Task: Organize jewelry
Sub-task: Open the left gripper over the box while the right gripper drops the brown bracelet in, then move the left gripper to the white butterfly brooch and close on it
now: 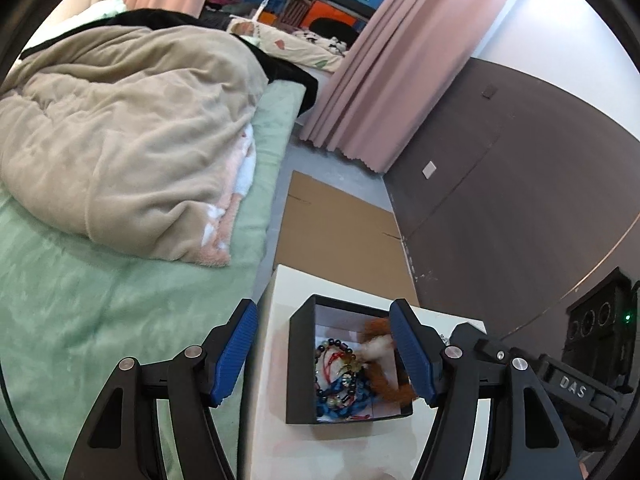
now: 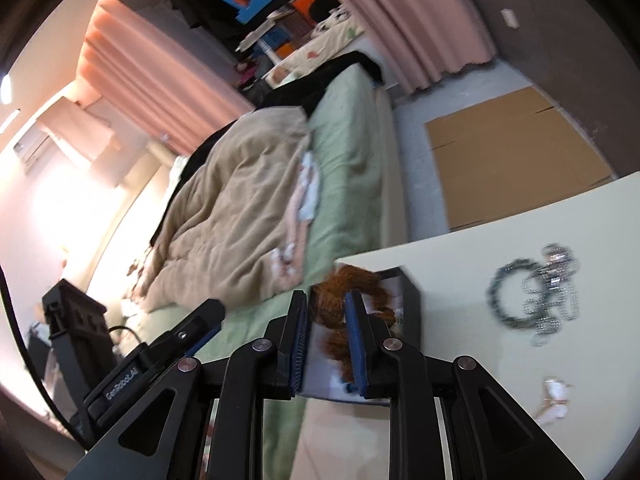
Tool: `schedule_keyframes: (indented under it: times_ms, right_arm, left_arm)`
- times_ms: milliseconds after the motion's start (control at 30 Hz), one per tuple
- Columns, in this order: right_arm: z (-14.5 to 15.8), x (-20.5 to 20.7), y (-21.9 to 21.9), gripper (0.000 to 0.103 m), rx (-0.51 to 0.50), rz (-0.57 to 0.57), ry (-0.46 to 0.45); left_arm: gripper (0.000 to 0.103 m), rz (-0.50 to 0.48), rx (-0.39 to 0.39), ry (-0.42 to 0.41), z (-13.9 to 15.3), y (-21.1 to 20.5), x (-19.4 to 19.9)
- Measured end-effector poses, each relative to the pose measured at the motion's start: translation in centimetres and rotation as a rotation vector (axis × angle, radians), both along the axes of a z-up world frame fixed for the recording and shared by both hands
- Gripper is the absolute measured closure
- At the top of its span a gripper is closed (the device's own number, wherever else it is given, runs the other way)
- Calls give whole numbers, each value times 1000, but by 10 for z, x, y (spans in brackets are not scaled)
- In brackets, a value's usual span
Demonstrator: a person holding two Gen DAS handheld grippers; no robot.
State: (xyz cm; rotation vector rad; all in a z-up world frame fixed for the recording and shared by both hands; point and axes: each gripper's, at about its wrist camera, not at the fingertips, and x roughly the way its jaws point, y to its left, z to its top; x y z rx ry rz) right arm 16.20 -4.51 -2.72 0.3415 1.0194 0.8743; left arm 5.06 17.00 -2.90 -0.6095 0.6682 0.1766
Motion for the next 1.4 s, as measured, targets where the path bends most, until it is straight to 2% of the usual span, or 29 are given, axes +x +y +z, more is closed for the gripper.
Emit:
schedule_keyframes:
  times_ms: [67,267,300,367,567,867,1067,1400]
  right_arm:
    - [-1,-1,-2,59,-8,-12,2]
    - [1,2,-34,55,-1,-61,24]
    - [2,2,-38,51,-9,-68,21]
    - [7,0,-51,33,-21,-97,4]
    - [16,1,-89,17,-63,-170,-18]
    - [8,5,-129,16,-155,-229,24]
    - [4,2,-156,16,-236,-248,41]
    - [6,3,-197,16,-278,-325,35]
  left_arm:
    - [34,3,0,-1,0,1,-1]
    - [34,-15,8,-8,2,-7,2]
    - [34,-21,9,-8,2,-10,3]
    - [34,-39,11,-10,3,-18,6]
    - [34,-91,31,-4,3,-43,15]
    - [34,-173,65,16,0,-83,29]
    - [34,-264,112,49,-7,-119,38]
    - [34,-358,178,94,-22,-174,45]
